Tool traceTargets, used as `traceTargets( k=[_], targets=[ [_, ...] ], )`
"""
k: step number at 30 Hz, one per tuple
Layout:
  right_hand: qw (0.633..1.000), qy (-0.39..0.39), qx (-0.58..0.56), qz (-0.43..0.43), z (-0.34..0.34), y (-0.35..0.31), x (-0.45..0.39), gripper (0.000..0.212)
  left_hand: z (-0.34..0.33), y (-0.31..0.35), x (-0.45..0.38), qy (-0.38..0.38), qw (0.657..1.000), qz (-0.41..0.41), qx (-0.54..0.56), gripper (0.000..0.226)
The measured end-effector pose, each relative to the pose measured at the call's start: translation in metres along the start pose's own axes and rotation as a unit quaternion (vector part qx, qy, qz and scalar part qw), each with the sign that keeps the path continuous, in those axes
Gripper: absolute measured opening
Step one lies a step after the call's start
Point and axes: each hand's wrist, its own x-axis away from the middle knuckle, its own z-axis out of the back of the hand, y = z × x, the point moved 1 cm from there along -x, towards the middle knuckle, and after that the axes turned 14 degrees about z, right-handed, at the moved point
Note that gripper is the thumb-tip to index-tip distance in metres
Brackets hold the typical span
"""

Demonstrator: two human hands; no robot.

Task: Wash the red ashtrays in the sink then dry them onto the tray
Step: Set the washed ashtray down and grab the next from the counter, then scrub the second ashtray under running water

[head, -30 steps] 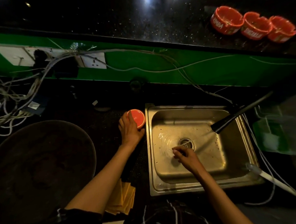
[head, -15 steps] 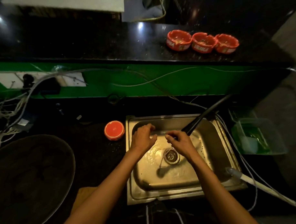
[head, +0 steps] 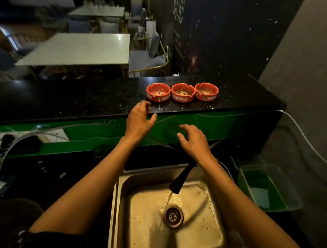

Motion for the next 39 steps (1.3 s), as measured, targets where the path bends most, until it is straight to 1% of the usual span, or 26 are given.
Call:
traceTargets(
  k=[4,6,9,10,12,15,19,25,28,31,35,37,39],
  targets=[
    [0.996,0.026,0.044,0.067,0.011,0.01,-0.04,0.044,-0.012,0.018,-0.039,0.019,0.999,0.039,-0.032,0.074],
    [0.992,0.008,0.08,0.095,0.011,0.011,-0.055,0.052,-0.022,0.025,-0.056,0.011,0.998,0.057,-0.033,0.093],
    [0.989,-0.067,0.106,0.08,0.004,0.015,-0.068,0.066,-0.035,0.029,-0.08,-0.026,0.995,0.088,-0.037,0.117],
    [0.988,-0.078,0.113,0.074,0.0,0.017,-0.069,0.068,-0.04,0.029,-0.087,-0.036,0.994,0.093,-0.043,0.122],
    [0.986,-0.071,0.13,0.072,-0.007,0.021,-0.069,0.07,-0.047,0.029,-0.1,-0.049,0.993,0.097,-0.053,0.128],
    [0.983,-0.057,0.155,0.085,-0.015,0.022,-0.065,0.072,-0.057,0.029,-0.114,-0.048,0.992,0.098,-0.056,0.131],
    [0.984,-0.043,0.15,0.089,-0.019,0.026,-0.062,0.073,-0.064,0.033,-0.126,-0.045,0.993,0.099,-0.037,0.133],
    [0.983,-0.043,0.156,0.081,-0.021,0.025,-0.063,0.077,-0.061,0.03,-0.126,-0.024,0.995,0.096,0.006,0.127],
    [0.984,-0.055,0.154,0.073,-0.018,0.024,-0.065,0.077,-0.053,0.027,-0.115,-0.017,0.996,0.09,0.02,0.122],
    [0.984,-0.065,0.151,0.07,-0.014,0.023,-0.066,0.072,-0.041,0.026,-0.098,-0.009,0.995,0.093,0.032,0.117],
    [0.985,-0.084,0.141,0.061,-0.006,0.02,-0.07,0.07,-0.018,0.025,-0.071,0.008,0.996,0.082,0.038,0.117],
    [0.985,-0.074,0.138,0.066,0.0,0.017,-0.066,0.068,-0.005,0.024,-0.054,0.01,0.996,0.073,0.043,0.117],
    [0.988,-0.041,0.124,0.079,0.004,0.01,-0.052,0.063,0.006,0.022,-0.034,0.011,0.997,0.063,0.046,0.117]
  ],
)
